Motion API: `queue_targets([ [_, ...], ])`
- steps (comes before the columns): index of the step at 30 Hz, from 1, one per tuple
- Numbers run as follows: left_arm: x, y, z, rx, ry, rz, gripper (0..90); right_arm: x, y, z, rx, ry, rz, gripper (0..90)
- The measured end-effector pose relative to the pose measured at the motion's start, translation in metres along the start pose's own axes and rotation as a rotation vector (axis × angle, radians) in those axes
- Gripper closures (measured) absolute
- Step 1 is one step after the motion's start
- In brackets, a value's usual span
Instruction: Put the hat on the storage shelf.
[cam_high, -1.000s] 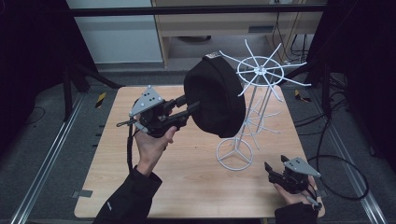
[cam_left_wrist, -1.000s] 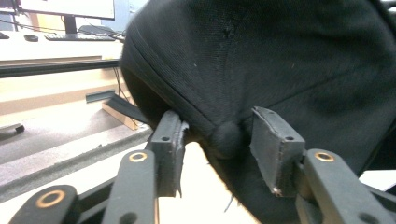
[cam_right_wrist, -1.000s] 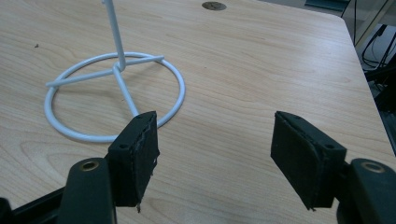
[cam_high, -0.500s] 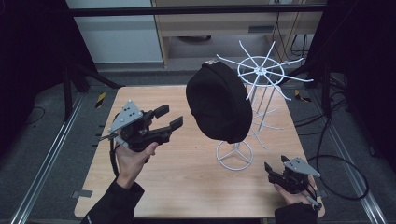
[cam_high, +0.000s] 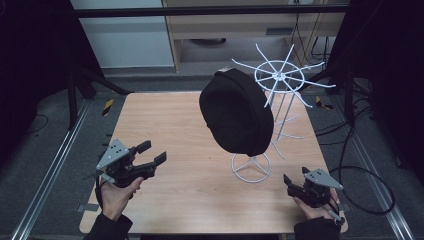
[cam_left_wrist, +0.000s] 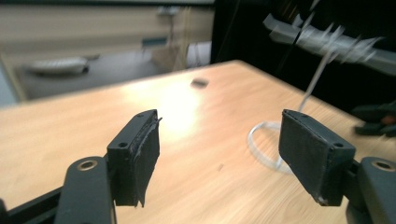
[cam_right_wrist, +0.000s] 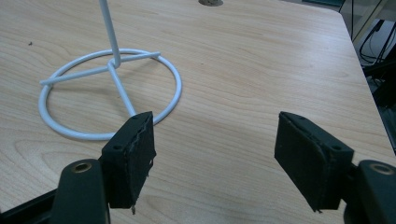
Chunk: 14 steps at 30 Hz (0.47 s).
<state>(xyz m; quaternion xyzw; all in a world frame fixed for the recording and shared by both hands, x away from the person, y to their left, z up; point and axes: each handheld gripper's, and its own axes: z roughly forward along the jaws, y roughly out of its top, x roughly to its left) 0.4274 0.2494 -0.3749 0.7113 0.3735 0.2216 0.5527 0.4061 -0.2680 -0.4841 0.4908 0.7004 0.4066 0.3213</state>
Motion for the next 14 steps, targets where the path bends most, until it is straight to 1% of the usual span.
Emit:
queue_targets([
  [2, 0.008, -0.016, 0.002, 0.034, 0.032, -0.015, 27.0, 0.000, 0.000, 0.000, 0.002, -0.004, 0.000, 27.5],
  [3, 0.016, -0.034, 0.004, 0.081, 0.060, -0.020, 26.5, 0.000, 0.000, -0.001, 0.002, -0.004, 0.002, 27.3],
  [4, 0.016, -0.034, 0.004, 0.081, 0.060, -0.020, 26.3, 0.000, 0.000, -0.001, 0.002, -0.004, 0.002, 27.3],
  [5, 0.024, -0.051, 0.005, 0.131, 0.089, -0.020, 25.9, -0.001, 0.000, -0.001, 0.001, -0.005, 0.006, 26.9],
  [6, 0.029, -0.060, 0.005, 0.150, 0.100, -0.028, 25.4, -0.001, -0.001, 0.000, 0.001, -0.005, 0.004, 26.7],
  [7, 0.029, -0.060, 0.005, 0.150, 0.100, -0.028, 25.0, -0.001, -0.001, 0.000, 0.001, -0.005, 0.004, 26.7],
  [8, 0.034, -0.067, 0.005, 0.166, 0.111, -0.034, 25.0, -0.001, -0.001, 0.000, 0.005, -0.003, 0.009, 26.5],
  [9, 0.045, -0.080, 0.005, 0.206, 0.148, -0.041, 24.2, -0.001, -0.001, 0.001, 0.008, -0.005, 0.003, 26.3],
  [10, 0.045, -0.080, 0.005, 0.206, 0.148, -0.041, 23.1, -0.001, -0.001, 0.001, 0.008, -0.005, 0.003, 26.3],
  [12, 0.054, -0.090, 0.004, 0.234, 0.197, -0.028, 22.0, -0.001, -0.001, 0.000, 0.007, 0.002, 0.009, 26.0],
  [14, 0.061, -0.097, 0.004, 0.264, 0.228, -0.023, 21.2, -0.001, -0.001, 0.000, 0.010, -0.003, 0.009, 25.9],
])
